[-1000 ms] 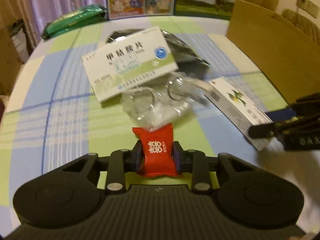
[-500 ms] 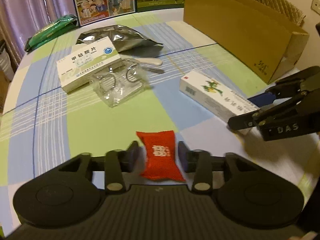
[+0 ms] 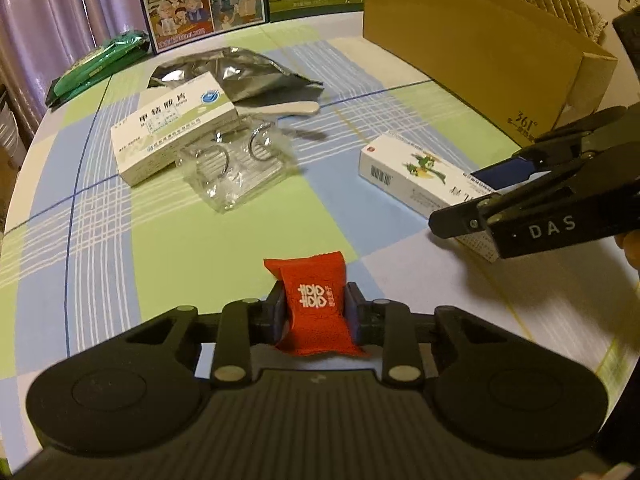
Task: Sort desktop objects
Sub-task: 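Lift and carry the red candy packet and ointment box with both tools over the cardboard box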
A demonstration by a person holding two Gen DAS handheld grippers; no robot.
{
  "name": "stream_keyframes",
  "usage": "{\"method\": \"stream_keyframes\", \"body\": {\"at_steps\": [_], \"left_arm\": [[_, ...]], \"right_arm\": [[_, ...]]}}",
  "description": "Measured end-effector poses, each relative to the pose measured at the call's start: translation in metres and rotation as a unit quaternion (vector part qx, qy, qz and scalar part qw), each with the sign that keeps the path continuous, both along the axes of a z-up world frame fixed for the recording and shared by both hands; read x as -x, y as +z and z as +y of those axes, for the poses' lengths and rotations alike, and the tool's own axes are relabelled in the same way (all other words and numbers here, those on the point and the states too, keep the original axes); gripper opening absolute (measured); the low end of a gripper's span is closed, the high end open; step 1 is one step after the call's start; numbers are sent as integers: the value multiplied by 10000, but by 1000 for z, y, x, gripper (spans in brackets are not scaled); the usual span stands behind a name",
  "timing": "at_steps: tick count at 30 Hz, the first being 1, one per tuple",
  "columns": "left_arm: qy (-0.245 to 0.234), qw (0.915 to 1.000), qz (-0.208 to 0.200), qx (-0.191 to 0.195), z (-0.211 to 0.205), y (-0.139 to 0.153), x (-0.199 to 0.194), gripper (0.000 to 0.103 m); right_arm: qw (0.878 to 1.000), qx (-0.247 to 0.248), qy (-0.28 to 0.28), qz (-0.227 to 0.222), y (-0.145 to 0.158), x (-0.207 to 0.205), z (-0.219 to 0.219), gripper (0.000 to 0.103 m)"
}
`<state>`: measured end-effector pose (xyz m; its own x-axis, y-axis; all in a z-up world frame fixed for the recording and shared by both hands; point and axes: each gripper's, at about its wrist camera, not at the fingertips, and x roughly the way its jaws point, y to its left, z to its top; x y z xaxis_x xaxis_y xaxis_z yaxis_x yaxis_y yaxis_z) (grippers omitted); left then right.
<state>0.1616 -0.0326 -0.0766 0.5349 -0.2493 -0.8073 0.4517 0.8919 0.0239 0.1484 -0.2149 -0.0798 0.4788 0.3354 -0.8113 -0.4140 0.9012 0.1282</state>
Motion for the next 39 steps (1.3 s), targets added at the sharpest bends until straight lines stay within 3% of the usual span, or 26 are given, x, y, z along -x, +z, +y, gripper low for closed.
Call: {"method": "stream_keyframes", "body": {"at_steps": [18,19,20,22,31,39], "left_arm": [[162,9995,-134,229,4,15,-7,24],[162,9995,-136,235,4,16,-7,24],[162,9995,-135,239,4,16,-7,24],[157,9995,-142,246,4,16,-8,24],[153,9988,-285,370,-4,33,-13,24],[99,9958,-666,622,-29,71,-26,24]], "right_arm": [[9997,182,162,-62,-6,-13,12,51],[9996,218,182,-77,-6,-13,13,50],[9995,239,184,-88,-6,-13,13,37],[9995,263,152,-116,-5,-13,13,36],[9975,-267,-283,-588,24,-10,-5,35],[9911,-425,-733,-1027,53,-8,-23,35]]}}
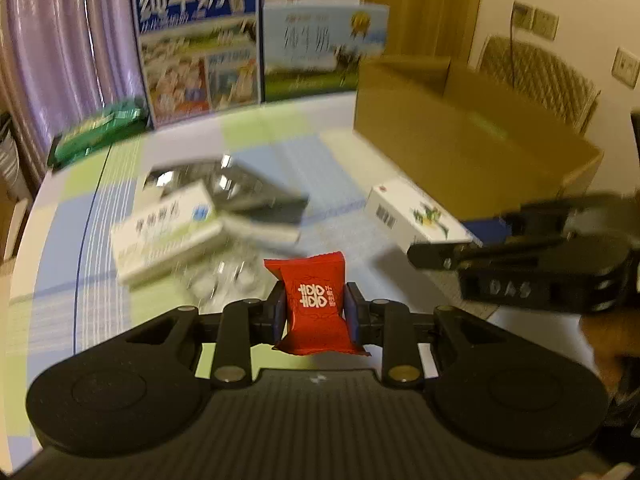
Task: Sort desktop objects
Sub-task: 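Lift and carry the red candy packet and ointment box with both tools over the cardboard box, then open the left tool to drop the candy packet while the right tool drops the ointment box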
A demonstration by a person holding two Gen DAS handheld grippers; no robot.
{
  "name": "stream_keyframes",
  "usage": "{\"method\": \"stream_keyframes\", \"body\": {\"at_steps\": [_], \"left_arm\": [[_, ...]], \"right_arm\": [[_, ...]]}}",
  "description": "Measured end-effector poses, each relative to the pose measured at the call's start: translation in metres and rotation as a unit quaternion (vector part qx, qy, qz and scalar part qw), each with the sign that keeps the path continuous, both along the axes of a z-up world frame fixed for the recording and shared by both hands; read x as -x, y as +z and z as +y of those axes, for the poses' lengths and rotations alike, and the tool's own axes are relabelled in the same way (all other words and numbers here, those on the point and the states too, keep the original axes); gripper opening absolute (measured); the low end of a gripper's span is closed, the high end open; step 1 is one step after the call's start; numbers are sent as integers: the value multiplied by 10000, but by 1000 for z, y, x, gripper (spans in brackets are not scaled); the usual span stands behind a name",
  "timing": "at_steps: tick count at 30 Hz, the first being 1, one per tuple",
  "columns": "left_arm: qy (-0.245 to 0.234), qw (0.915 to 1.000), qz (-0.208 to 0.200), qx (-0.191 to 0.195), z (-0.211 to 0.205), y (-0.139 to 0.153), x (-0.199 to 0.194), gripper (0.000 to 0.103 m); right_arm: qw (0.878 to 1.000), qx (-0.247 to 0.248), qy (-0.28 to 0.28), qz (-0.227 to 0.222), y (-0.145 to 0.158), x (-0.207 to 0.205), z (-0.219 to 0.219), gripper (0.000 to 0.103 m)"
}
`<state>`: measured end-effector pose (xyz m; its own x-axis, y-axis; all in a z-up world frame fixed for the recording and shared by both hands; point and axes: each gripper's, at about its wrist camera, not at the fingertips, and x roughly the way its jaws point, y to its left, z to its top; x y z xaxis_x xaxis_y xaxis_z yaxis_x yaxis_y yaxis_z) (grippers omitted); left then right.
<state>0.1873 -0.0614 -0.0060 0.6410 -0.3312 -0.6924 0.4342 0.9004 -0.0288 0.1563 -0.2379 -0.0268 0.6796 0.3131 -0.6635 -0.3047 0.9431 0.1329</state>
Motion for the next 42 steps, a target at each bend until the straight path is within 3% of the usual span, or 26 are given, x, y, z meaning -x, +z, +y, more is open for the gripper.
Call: {"method": "stream_keyframes", "body": {"at_steps": [12,18,26,37,38,39,40,42], "left_arm": [[-429,9963,-598,437,-70,53,-12,24],[-762,9916,-772,703,-121,77,-14,24],[-1194,9883,-724,606,-186,69,-23,24],[-1359,9872,-586,602,-222,47,-39,25],[-1346,9873,-585,606,-223,46,-40,27],[-1313,9877,-589,606,-223,44,-41,38],[-1262,9884,-596,593,-222,43,-42,42],[-1184,9897,-587,553,-217,41,-43,42]], "right_arm": [[9964,-10,-536,-658,76,-2,-64,35],[9932,154,-859,-774,96,-3,-111,35],[9885,181,-1361,-634,93,-7,-178,35],[9862,89,-1588,-470,78,-13,-218,35],[9861,84,-1595,-463,77,-13,-219,35],[9859,78,-1605,-458,77,-13,-220,35],[9859,70,-1609,-453,76,-15,-220,35],[9861,57,-1599,-439,76,-16,-221,35]]}}
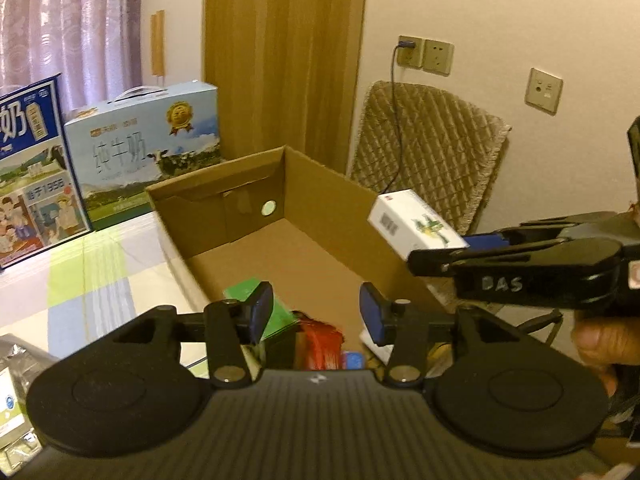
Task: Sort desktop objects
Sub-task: 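Open the left tool to drop the candy packet while the right tool drops the ointment box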
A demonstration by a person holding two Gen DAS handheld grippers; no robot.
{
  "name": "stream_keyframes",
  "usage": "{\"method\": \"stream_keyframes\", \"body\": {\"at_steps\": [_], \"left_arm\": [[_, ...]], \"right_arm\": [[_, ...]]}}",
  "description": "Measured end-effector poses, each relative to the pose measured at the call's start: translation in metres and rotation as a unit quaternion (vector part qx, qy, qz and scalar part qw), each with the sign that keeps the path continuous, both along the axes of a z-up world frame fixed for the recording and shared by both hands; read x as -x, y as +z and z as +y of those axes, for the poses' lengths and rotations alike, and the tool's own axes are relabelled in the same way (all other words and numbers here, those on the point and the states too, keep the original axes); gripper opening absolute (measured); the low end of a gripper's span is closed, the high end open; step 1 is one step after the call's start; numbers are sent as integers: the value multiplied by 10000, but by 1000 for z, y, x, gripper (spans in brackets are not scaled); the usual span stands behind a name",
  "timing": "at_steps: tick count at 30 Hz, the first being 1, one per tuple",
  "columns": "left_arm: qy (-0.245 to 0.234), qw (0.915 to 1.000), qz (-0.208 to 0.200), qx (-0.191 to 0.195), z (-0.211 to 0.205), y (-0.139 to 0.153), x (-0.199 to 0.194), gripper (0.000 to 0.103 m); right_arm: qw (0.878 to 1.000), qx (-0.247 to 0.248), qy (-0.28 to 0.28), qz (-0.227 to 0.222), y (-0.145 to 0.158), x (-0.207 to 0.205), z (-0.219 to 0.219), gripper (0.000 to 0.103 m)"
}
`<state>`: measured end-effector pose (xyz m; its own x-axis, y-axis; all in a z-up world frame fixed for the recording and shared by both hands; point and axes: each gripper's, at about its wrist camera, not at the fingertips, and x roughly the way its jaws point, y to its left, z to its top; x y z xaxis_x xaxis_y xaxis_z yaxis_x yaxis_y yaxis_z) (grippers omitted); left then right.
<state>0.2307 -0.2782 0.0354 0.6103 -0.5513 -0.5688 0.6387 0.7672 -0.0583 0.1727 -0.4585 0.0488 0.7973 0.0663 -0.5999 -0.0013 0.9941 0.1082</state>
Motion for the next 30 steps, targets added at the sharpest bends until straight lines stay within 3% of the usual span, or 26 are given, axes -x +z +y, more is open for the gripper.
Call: {"method": "stream_keyframes", "body": {"at_steps": [22,25,30], "left_arm": [[474,9988,25,-109,55,0,-4,45],[529,9986,40,-72,62,0,-5,51],[590,9982,27,-112,73,0,-5,52]], "right_arm": [[9995,-203,195,161,-3,-30,28,36],[9979,-576,220,207,-5,-35,26,42],[9987,-479,162,94,-1,-28,29,50]]}}
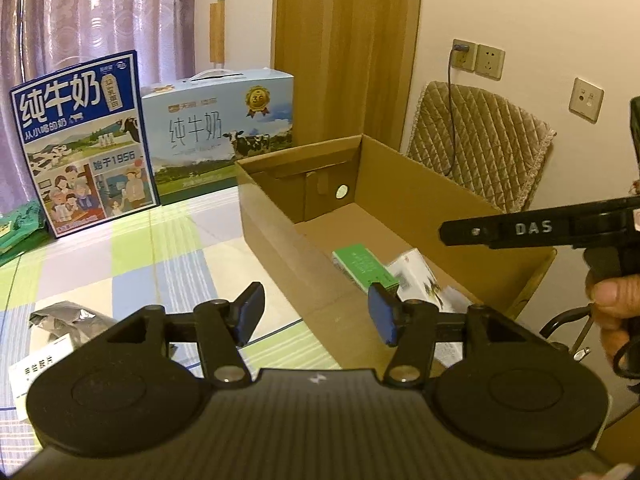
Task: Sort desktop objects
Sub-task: 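Open the left tool to drop the candy packet while the right tool drops the ointment box, then pull both open tools back from the cardboard box toward the pile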
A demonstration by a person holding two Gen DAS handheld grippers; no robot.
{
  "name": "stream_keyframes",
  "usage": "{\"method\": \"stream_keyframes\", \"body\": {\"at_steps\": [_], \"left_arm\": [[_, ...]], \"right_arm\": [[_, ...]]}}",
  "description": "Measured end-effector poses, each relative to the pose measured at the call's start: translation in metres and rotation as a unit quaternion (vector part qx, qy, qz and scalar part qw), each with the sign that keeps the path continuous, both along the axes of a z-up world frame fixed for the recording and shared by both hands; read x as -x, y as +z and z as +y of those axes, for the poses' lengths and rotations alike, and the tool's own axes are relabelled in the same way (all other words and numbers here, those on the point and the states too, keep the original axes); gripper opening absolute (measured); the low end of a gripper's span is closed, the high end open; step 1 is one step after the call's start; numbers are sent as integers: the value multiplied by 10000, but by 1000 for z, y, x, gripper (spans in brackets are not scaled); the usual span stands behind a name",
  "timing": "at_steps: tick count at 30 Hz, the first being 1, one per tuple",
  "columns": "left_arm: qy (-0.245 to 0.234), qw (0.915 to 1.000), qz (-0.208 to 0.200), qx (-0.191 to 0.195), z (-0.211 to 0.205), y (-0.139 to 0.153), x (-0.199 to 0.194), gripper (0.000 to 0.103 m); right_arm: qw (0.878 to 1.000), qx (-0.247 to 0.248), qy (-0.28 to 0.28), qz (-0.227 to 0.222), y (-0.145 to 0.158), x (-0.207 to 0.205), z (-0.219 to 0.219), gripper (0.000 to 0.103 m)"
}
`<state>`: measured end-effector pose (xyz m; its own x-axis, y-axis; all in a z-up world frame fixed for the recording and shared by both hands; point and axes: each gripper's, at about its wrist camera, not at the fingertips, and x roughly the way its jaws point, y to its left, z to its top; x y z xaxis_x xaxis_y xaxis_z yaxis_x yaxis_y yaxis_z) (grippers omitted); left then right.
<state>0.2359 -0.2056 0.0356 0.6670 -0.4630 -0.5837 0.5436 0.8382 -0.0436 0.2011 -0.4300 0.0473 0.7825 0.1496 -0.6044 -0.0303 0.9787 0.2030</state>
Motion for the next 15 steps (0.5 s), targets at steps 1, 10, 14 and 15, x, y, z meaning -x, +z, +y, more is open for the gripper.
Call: {"method": "stream_keyframes", "body": {"at_steps": [1,10,14,15], "left_arm": [[12,10000,2,-7,2,0,0,52],[162,9998,-8,-79,26,1,3,60],[227,9997,0,-96,37,1,5,62],[252,9996,3,-101,40,1,5,63]], "right_arm": [[10000,0,8,-5,1,2,0,50],[10000,43,44,-63,12,12,9,61],[9997,85,141,-168,21,15,21,74],[9996,85,170,-198,24,16,25,80]]}}
